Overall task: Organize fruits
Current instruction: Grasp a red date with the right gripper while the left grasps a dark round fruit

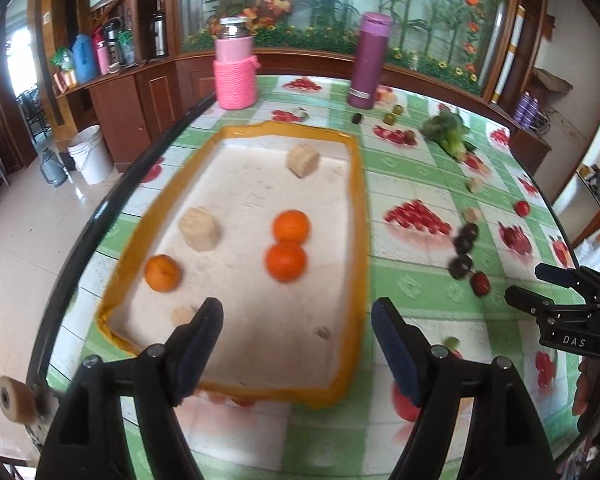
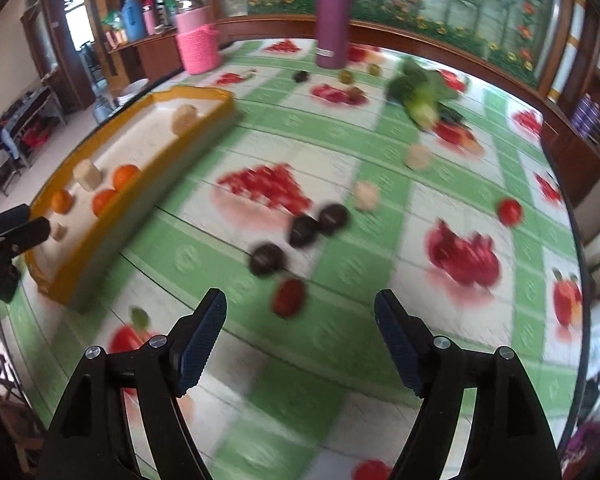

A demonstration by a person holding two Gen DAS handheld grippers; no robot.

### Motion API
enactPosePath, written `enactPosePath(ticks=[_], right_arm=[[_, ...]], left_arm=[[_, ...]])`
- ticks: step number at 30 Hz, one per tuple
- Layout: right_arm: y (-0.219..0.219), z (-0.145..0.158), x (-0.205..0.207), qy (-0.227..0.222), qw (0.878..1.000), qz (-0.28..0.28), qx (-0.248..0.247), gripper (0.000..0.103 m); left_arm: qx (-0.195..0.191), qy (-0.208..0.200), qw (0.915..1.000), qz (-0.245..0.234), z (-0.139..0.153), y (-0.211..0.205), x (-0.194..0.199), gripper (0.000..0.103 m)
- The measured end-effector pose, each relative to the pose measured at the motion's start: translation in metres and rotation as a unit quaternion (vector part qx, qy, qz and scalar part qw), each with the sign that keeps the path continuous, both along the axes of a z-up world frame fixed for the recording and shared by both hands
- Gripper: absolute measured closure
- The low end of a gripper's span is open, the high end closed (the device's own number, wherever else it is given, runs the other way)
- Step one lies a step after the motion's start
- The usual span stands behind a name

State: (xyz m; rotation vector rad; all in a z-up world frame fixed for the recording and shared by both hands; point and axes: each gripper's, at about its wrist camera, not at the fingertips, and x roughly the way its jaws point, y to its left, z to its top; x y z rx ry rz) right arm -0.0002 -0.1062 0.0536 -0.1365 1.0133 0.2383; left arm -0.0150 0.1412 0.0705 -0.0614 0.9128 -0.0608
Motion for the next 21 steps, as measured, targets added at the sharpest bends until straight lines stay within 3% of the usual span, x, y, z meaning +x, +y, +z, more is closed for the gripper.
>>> enactPosePath(ticks=[7,11,14,16,18,21], right_arm=[[-0.036,-0.001,-0.015,-0.008,1.000,-0.007,0.018,0.021],[-0.023,-0.008,-0.008,-0.001,0.998,0.031,0.056,0.021],[-0.005,-0.021,0.003,0.008,0.998,0.046,0.048,0.021],[0.002,-0.028,0.011,0.017,0.997,0.053,0.056,0.025],[0.007,-0.035,0.018,0.028,0.996,0.057,0.065,0.038],[0.013,-0.035,0.022,0.021,0.996,0.066,0.054,0.045]], left_arm=[[0.013,0.017,0.9987,-0.047,-0.004,-0.043,-0.015,0.023],[0.020,0.025,0.9975,-0.063,-0.008,-0.058,-0.022,0.023],[0.023,0.029,0.9969,-0.069,-0.008,-0.061,-0.026,0.023],[0.023,0.031,0.9968,-0.070,-0.008,-0.061,-0.028,0.023],[0.024,0.031,0.9969,-0.068,-0.007,-0.059,-0.029,0.023],[0.025,0.029,0.9971,-0.066,-0.006,-0.058,-0.029,0.023]])
